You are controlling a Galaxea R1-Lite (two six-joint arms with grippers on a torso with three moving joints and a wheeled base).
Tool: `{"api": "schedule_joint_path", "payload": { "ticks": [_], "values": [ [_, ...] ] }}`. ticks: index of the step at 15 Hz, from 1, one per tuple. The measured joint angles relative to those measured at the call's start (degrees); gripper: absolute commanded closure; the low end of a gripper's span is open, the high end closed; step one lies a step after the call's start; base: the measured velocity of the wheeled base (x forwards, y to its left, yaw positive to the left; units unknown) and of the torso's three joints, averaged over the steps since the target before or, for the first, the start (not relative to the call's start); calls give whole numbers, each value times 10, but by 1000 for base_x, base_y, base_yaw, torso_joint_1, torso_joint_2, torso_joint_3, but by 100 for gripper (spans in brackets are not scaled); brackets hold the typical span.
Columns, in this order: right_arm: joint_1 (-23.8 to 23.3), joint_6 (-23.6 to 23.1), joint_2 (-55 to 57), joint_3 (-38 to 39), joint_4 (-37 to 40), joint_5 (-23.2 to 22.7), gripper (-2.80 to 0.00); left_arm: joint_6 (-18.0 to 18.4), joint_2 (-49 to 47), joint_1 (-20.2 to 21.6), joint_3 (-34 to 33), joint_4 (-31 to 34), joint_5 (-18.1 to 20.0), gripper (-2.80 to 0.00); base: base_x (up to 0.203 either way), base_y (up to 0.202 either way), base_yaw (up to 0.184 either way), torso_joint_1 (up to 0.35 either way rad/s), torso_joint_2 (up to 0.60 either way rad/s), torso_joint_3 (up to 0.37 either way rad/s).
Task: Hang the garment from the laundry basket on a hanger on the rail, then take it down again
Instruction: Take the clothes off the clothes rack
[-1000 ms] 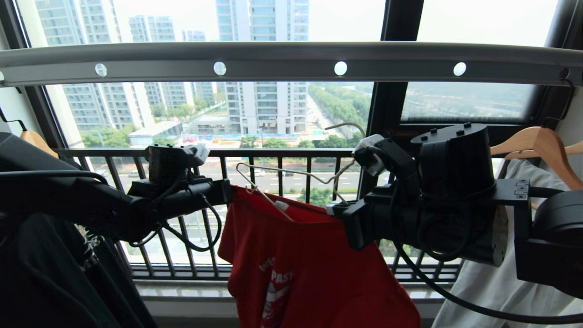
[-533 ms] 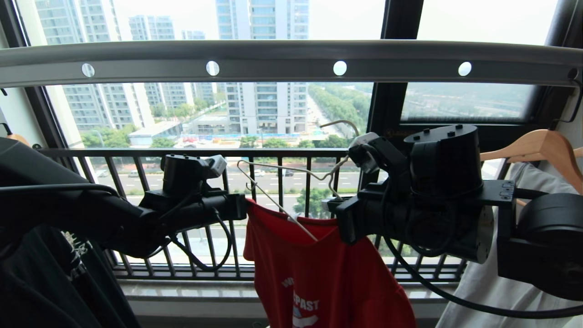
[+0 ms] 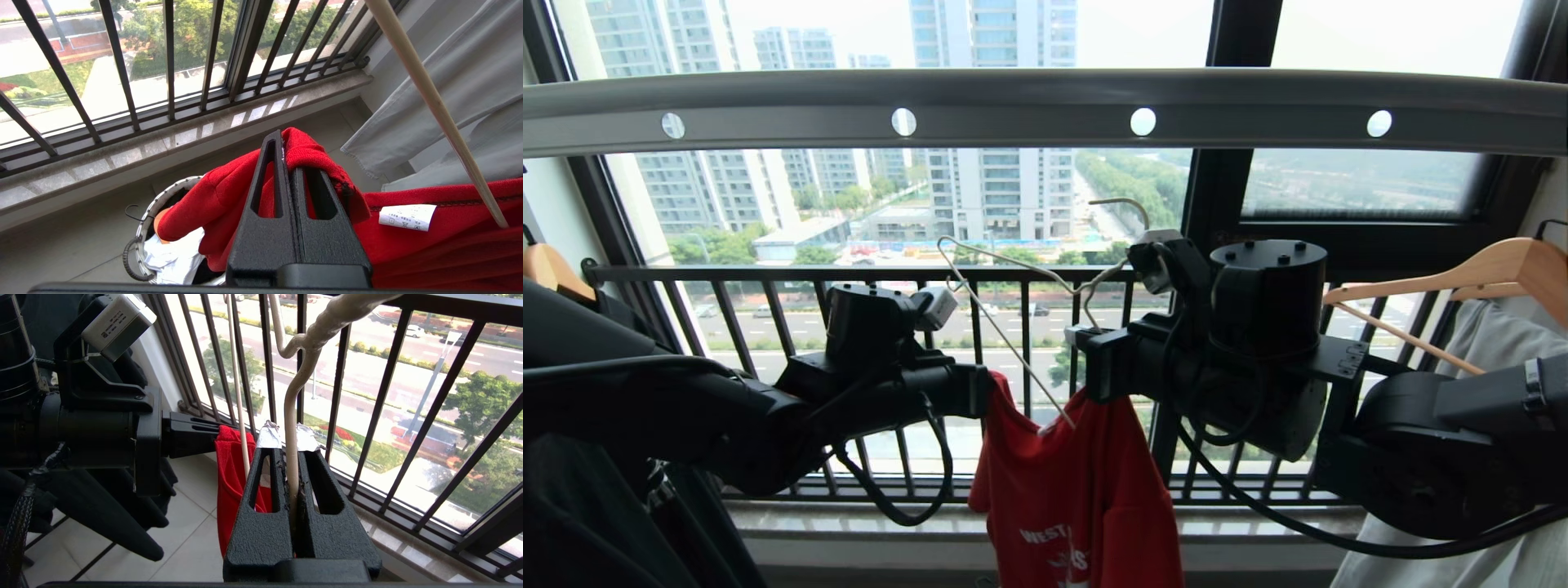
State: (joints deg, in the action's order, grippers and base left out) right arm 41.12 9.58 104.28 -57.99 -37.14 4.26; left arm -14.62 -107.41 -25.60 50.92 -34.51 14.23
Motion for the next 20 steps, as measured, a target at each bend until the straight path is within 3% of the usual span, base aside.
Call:
{"api": "schedule_joint_path", "payload": {
  "ticks": [4,9,12,17,20],
  "values": [
    [-1,1,13,0,-24,8,0,74,13,-36,-40,0,1,0,0,0,0,0,0,0],
    [-1,0,22,2,-26,14,0,100,0,-90,-79,0,1,0,0,0,0,0,0,0],
    [-2,0,29,0,-56,23,0,170,-22,-120,-112,0,4,0,0,0,0,0,0,0],
    [-2,2,53,-9,-81,44,0,187,-40,-169,-155,-1,23,0,0,0,0,0,0,0],
    [-2,7,58,-14,-82,48,0,212,-44,-171,-167,-2,37,0,0,0,0,0,0,0]
  ]
}}
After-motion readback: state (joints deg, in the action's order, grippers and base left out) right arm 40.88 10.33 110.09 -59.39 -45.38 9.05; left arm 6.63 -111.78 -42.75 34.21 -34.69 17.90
